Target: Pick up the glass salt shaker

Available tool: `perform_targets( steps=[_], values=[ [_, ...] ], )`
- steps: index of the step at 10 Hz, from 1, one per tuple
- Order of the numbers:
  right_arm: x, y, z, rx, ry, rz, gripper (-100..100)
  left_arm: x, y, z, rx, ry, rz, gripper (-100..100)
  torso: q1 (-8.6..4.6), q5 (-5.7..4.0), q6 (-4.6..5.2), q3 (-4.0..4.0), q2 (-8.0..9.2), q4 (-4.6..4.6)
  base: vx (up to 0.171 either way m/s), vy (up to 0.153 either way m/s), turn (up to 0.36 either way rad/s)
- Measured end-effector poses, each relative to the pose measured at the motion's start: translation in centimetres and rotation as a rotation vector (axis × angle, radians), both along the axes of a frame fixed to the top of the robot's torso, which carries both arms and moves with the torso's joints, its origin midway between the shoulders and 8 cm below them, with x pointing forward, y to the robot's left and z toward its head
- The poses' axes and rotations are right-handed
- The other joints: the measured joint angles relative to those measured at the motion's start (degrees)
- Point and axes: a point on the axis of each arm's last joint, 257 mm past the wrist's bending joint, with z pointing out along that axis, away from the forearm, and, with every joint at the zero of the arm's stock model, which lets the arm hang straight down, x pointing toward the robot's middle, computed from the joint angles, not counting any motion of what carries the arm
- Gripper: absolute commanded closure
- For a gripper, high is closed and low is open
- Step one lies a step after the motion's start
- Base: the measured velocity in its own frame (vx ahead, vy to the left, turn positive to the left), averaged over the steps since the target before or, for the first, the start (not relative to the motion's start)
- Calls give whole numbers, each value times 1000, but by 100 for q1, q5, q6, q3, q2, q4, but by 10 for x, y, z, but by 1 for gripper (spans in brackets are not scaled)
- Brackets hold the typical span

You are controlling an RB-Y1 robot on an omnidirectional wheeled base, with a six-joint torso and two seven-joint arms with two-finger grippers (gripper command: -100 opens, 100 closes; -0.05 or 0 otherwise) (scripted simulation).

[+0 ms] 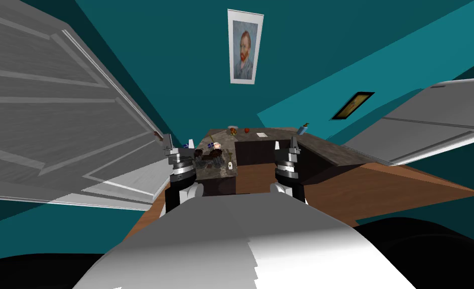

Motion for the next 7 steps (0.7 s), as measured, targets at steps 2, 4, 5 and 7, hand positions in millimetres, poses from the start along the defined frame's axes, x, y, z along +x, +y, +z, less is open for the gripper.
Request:
perform_targets(
  steps=[2, 4, 5, 7],
  values=[
    [0, 0, 0, 0, 0, 0, 0, 4, -6, -4, 31, 29, -33, -100, 8, 2, -1, 22, 40, 8, -128, 8, 49],
    [0, 0, 0, 0, 0, 0, 0, 14, -15, -15, 55, 80, -78, -100, 1, 0, 0, 27, 46, 10, -116, 4, 62],
    [0, 0, 0, 0, 0, 0, 0, 18, -19, -19, 62, 109, -102, -100, 5, 1, 0, 27, 47, 11, -118, 17, 67],
    [0, 0, 0, 0, 0, 0, 0, 26, -22, -31, 64, 163, -138, -100, 3, 1, 1, 20, 32, 8, -63, 7, 29]
  ],
)
